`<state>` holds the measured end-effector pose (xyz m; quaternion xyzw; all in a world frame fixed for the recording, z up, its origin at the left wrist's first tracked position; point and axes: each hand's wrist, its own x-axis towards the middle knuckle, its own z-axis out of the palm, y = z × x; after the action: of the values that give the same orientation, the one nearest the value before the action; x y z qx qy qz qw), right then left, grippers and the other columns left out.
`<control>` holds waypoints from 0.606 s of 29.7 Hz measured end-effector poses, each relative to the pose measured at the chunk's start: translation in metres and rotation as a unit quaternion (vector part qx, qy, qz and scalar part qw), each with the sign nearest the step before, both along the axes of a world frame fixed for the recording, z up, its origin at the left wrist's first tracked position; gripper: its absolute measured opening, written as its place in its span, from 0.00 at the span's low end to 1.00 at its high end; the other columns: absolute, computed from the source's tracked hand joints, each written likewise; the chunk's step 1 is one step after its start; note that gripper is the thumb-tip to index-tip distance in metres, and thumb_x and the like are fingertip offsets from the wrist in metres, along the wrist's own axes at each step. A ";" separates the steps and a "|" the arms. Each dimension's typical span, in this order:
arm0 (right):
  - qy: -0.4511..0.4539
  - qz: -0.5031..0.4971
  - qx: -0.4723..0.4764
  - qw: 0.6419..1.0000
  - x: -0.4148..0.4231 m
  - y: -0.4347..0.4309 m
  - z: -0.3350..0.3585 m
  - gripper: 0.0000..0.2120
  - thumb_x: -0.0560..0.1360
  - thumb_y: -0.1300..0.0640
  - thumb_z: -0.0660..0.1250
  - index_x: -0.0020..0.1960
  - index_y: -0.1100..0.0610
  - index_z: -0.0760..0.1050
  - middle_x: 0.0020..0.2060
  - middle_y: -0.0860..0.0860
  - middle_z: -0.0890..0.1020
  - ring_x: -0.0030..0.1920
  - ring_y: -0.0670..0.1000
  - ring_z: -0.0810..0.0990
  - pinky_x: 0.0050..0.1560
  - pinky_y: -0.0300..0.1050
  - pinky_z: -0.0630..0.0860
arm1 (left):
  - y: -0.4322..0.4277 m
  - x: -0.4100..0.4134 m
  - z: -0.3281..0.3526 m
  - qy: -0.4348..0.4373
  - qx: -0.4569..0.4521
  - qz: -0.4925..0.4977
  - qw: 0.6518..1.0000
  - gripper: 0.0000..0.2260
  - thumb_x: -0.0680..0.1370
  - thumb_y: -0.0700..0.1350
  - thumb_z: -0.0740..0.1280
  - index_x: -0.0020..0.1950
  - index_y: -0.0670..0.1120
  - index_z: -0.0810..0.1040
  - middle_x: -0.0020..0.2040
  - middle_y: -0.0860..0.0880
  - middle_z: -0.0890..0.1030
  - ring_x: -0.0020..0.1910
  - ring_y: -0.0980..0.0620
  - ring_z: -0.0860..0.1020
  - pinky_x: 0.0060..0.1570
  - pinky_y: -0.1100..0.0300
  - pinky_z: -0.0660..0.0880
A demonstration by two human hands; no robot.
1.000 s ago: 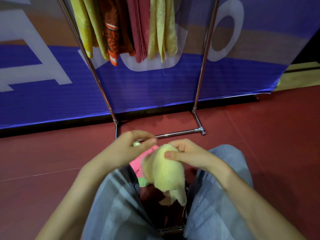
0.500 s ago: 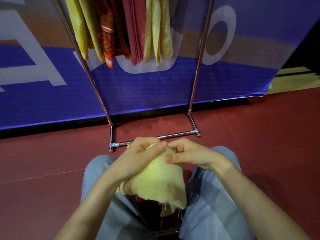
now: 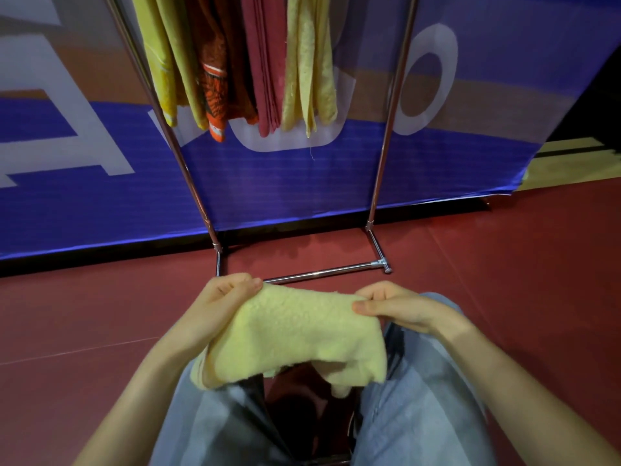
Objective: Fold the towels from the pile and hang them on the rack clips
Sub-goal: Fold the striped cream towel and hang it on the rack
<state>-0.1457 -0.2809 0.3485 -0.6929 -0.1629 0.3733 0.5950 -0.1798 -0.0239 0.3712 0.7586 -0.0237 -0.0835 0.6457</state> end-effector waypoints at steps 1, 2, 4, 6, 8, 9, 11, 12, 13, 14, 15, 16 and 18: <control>-0.003 -0.013 0.019 1.000 0.001 -0.001 0.008 0.34 0.56 0.36 0.73 0.44 0.65 0.73 0.25 0.43 0.78 0.28 0.38 0.74 0.31 0.27 0.68 | 0.000 0.000 -0.003 0.008 0.012 -0.005 1.000 0.14 0.68 0.51 0.63 0.32 0.40 0.69 0.26 0.53 0.68 0.25 0.60 0.66 0.27 0.69 0.64; -0.007 -0.018 0.035 0.999 0.006 -0.002 0.012 0.32 0.58 0.38 0.73 0.44 0.66 0.73 0.25 0.44 0.78 0.27 0.38 0.74 0.30 0.28 0.68 | -0.001 0.000 -0.006 0.014 0.023 -0.020 0.999 0.13 0.68 0.50 0.61 0.34 0.41 0.71 0.28 0.52 0.70 0.28 0.61 0.68 0.29 0.70 0.65; -0.001 -0.021 0.066 0.998 0.010 0.001 0.026 0.15 0.66 0.50 0.70 0.37 0.63 0.76 0.24 0.45 0.78 0.26 0.39 0.74 0.27 0.29 0.68 | -0.011 0.001 -0.010 0.032 0.017 -0.066 0.997 0.12 0.70 0.51 0.59 0.39 0.45 0.77 0.35 0.54 0.77 0.36 0.61 0.74 0.39 0.71 0.69; -0.011 -0.013 0.076 0.997 0.014 0.009 0.040 0.13 0.73 0.60 0.64 0.31 0.54 0.79 0.22 0.44 0.78 0.25 0.38 0.74 0.27 0.28 0.68 | -0.027 0.004 -0.005 0.043 -0.009 -0.100 0.994 0.15 0.72 0.56 0.58 0.45 0.49 0.79 0.42 0.51 0.80 0.43 0.57 0.76 0.47 0.66 0.71; -0.022 -0.001 0.070 0.997 0.017 0.017 0.051 0.16 0.75 0.64 0.61 0.32 0.54 0.80 0.24 0.43 0.79 0.27 0.37 0.76 0.31 0.27 0.70 | -0.043 0.010 0.008 0.012 -0.026 -0.107 0.994 0.18 0.71 0.60 0.58 0.44 0.49 0.79 0.41 0.52 0.81 0.43 0.57 0.77 0.47 0.66 0.72; -0.028 0.001 0.071 0.997 0.017 0.022 0.058 0.11 0.74 0.62 0.62 0.35 0.55 0.79 0.27 0.43 0.81 0.30 0.38 0.77 0.34 0.28 0.71 | -0.050 0.013 0.017 -0.008 -0.024 -0.114 0.993 0.19 0.71 0.61 0.59 0.42 0.48 0.79 0.38 0.53 0.80 0.41 0.58 0.76 0.44 0.67 0.73; -0.047 0.000 0.080 0.996 0.018 0.027 0.066 0.12 0.68 0.51 0.70 0.39 0.61 0.79 0.33 0.49 0.81 0.36 0.44 0.77 0.37 0.34 0.71 | -0.059 0.018 0.035 -0.043 -0.015 -0.136 0.990 0.28 0.66 0.68 0.64 0.40 0.42 0.77 0.34 0.53 0.77 0.35 0.58 0.73 0.37 0.67 0.70; -0.051 -0.001 0.090 0.995 0.021 0.025 0.066 0.21 0.63 0.44 0.73 0.40 0.63 0.78 0.34 0.52 0.80 0.36 0.47 0.76 0.36 0.36 0.69 | -0.062 0.019 0.043 -0.049 -0.020 -0.144 0.988 0.31 0.62 0.70 0.65 0.38 0.40 0.76 0.31 0.53 0.75 0.32 0.58 0.71 0.32 0.68 0.68; -0.051 -0.006 0.101 0.994 0.021 0.024 0.071 0.29 0.59 0.38 0.74 0.40 0.65 0.77 0.33 0.52 0.78 0.34 0.47 0.74 0.35 0.36 0.69 | -0.064 0.020 0.052 -0.052 -0.034 -0.138 0.988 0.30 0.61 0.68 0.68 0.37 0.39 0.75 0.29 0.53 0.74 0.29 0.58 0.70 0.29 0.68 0.65; -0.049 -0.006 0.113 0.992 0.023 0.020 0.068 0.32 0.56 0.35 0.73 0.41 0.64 0.76 0.33 0.51 0.77 0.34 0.47 0.74 0.35 0.36 0.69 | -0.065 0.022 0.062 -0.055 -0.049 -0.129 0.989 0.27 0.62 0.64 0.70 0.37 0.39 0.75 0.28 0.53 0.74 0.28 0.58 0.69 0.27 0.68 0.64; -0.042 0.001 0.118 0.992 0.024 0.017 0.068 0.31 0.56 0.34 0.73 0.42 0.62 0.77 0.34 0.53 0.78 0.35 0.50 0.75 0.37 0.41 0.71 | -0.067 0.022 0.073 -0.058 -0.068 -0.119 0.989 0.21 0.65 0.57 0.70 0.36 0.38 0.75 0.27 0.53 0.74 0.26 0.58 0.70 0.26 0.68 0.64; -0.030 0.009 0.118 0.992 0.024 0.015 0.064 0.31 0.56 0.34 0.73 0.43 0.60 0.78 0.37 0.57 0.78 0.39 0.55 0.75 0.43 0.49 0.71 | -0.069 0.025 0.082 -0.064 -0.088 -0.111 0.988 0.13 0.68 0.51 0.68 0.33 0.41 0.76 0.25 0.54 0.74 0.25 0.59 0.70 0.25 0.70 0.65; -0.011 0.018 0.107 0.994 0.021 0.013 0.054 0.30 0.55 0.35 0.74 0.43 0.60 0.81 0.41 0.60 0.79 0.44 0.58 0.76 0.49 0.55 0.70 | -0.073 0.029 0.098 -0.082 -0.122 -0.098 0.984 0.12 0.70 0.45 0.65 0.26 0.49 0.76 0.21 0.55 0.73 0.22 0.63 0.70 0.24 0.72 0.67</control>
<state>-0.1244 -0.2678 0.4028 -0.6260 -0.2212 0.3570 0.6571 -0.1508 -0.0969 0.4688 0.6723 -0.1606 -0.0804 0.7182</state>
